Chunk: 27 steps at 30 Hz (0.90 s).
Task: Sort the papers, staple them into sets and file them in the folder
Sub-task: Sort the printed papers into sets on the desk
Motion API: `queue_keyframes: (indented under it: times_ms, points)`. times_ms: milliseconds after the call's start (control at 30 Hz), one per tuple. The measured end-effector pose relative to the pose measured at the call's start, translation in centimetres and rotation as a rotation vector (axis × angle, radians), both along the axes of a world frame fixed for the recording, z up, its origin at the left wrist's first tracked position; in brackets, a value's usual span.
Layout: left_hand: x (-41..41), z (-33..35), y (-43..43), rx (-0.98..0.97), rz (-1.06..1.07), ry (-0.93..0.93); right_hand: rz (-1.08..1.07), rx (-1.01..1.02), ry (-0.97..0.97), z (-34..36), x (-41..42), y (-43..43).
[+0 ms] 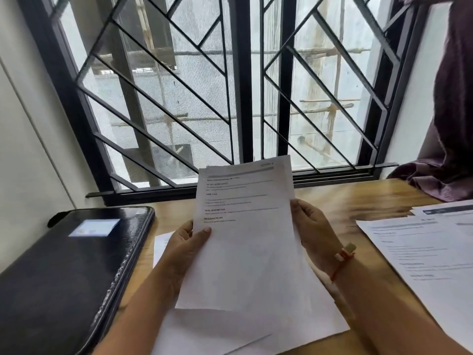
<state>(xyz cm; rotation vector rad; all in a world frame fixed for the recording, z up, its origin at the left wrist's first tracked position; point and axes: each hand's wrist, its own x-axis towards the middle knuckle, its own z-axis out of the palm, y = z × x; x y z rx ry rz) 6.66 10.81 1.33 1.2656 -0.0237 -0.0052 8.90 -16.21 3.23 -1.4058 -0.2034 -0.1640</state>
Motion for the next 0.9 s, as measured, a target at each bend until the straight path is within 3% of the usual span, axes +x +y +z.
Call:
queue_keyframes:
  times_ms: [233,533,633,700,800,900]
  points:
    - [0.3,-0.4,0.0,0.018,0.0,-0.001,0.167,-0.097,0.017,0.7,-0.9,0.1]
    - [-0.3,0.3,-0.2,-0.074,-0.156,0.063,0.161,-0.12,0.05,-0.1,-0.4,0.1]
    - [-0.2,0.6,0.0,-0.053,-0.071,0.051,0.119,-0.007,0.096,0.4,-0.4,0.4]
    - [0.6,0.6,0.8,-0.053,0.053,0.06,-0.033,-0.03,0.114,0.6,-0.2,0.2]
    - [1.3,0.5,1.8,-0.092,0.148,0.047,-0.273,-0.441,0.046,-0.1,0.2,-0.8]
    - [1.3,0.5,1.9,-0.249,0.169,0.078,-0.296,-0.983,0.048,-0.8,0.2,-1.2]
